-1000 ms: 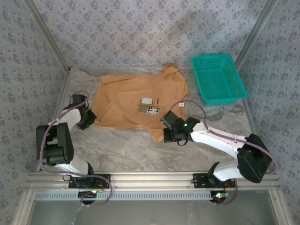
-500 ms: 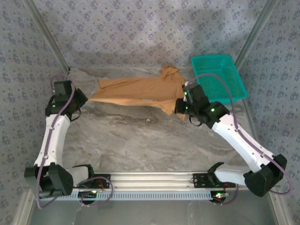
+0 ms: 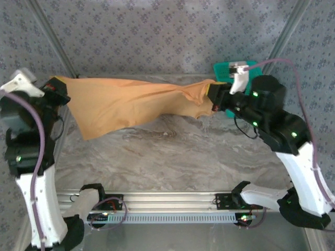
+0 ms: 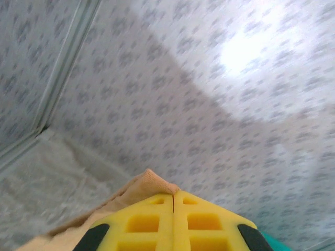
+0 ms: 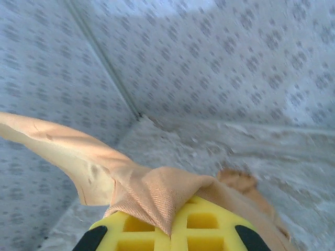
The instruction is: Fold the inside-out t-shirt
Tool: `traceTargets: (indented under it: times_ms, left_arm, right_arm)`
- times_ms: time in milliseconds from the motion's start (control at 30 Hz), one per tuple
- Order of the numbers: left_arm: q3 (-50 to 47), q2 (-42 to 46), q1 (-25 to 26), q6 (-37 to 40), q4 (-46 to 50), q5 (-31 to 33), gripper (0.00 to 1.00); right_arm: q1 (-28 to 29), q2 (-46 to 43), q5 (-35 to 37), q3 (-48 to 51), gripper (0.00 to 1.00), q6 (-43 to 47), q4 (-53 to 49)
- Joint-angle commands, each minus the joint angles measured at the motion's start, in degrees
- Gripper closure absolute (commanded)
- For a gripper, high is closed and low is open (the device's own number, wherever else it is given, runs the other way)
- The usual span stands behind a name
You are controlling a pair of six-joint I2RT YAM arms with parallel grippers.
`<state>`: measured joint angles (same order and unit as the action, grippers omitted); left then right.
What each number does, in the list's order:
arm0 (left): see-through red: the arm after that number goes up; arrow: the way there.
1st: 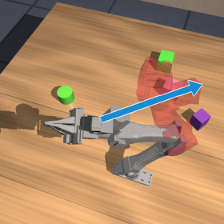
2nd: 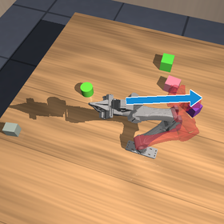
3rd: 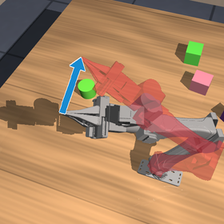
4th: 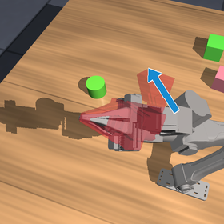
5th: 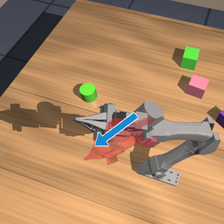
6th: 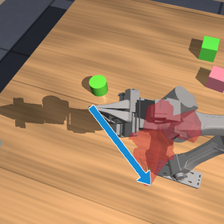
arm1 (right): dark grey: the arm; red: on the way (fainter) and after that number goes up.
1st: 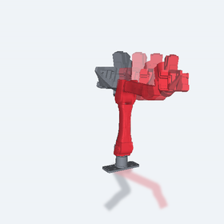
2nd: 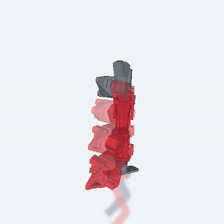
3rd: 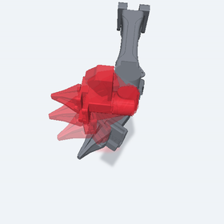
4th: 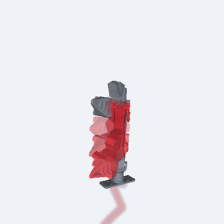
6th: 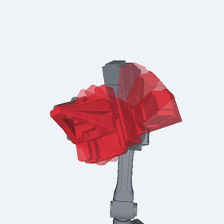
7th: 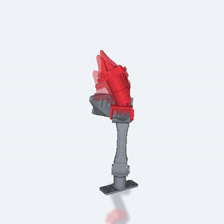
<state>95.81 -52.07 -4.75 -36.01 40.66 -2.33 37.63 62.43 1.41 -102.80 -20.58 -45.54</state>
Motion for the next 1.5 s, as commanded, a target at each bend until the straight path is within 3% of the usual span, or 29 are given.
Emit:
traceTargets:
  times_ms: [0,200,367,567,700,800,867,933,1000,1033,1067,1100,1167,1300,1367,1467]
  left_arm:
    - [3.9,-0.2,0.1,0.5,1.6,-2.4,1.0]
    - [9.2,-2.8,0.1,1.4,1.9,-2.2,1.0]
    - [5.5,-6.6,0.1,2.1,-0.5,-1.8,1.0]
    - [-6.0,-18.0,0.1,2.1,-8.4,-3.2,1.0]
    - [-12.6,-30.3,0.8,2.1,-15.5,-3.0,1.0]
    - [-11.8,-42.9,1.4,2.5,-18.5,-2.5,1.0]
    - [-7.9,-52.5,1.6,2.9,-18.2,-2.0,1.0]
    - [-3.5,-60.1,1.8,3.4,-17.5,-1.6,0.98]
    - [0.6,-65.5,1.8,3.7,-16.1,-0.1,0.61]
    - [2.7,-67.6,1.8,4.0,-14.7,1.1,0.44]
    - [4.0,-68.7,1.9,4.2,-13.4,2.7,0.33]
    - [4.3,-68.8,2.0,4.5,-13.1,4.1,0.27]
    - [3.5,-67.0,2.5,4.9,-12.2,6.9,0.18]
    - [-4.5,-58.5,4.9,5.3,-12.5,9.4,0.16]
    - [-12.4,-52.3,7.0,4.2,-16.3,5.5,0.16]
    - [-24.8,-46.5,9.7,0.3,-26.1,-5.3,0.16]
  right_arm:
    - [1.0,-2.4,-1.1,-4.6,1.0,2.0,-0.4]
    - [1.0,-0.5,3.4,-10.0,1.0,4.0,-1.5]
    - [-0.6,5.2,9.0,-11.0,1.0,8.7,-1.9]
    - [-11.3,16.8,5.4,-8.0,1.0,10.1,1.9]
    - [-16.6,28.8,-1.1,-5.1,1.0,7.1,6.1]
    - [-18.7,41.1,-4.2,-6.8,1.0,4.6,8.9]
    - [-19.2,52.3,-6.3,-13.1,0.99,3.1,7.0]
    - [-19.6,63.5,-7.5,-23.7,0.88,2.0,2.1]
    - [-20.2,75.9,-7.5,-38.6,0.49,0.3,-5.0]
    - [-20.6,81.8,-7.5,-47.6,0.35,-0.9,-9.5]
    - [-21.0,86.1,-7.8,-54.8,0.26,-2.3,-12.8]
    - [-21.3,88.2,-8.1,-58.7,0.23,-3.6,-14.3]
    - [-21.7,87.0,-8.4,-56.3,0.2,-5.8,-13.3]
    - [-20.9,73.7,-6.6,-33.1,0.2,-7.5,-3.6]
    - [-20.1,67.9,-6.4,-22.4,0.22,-8.1,0.5]
    - [-18.9,63.3,-7.9,-11.4,0.3,-7.3,7.1]
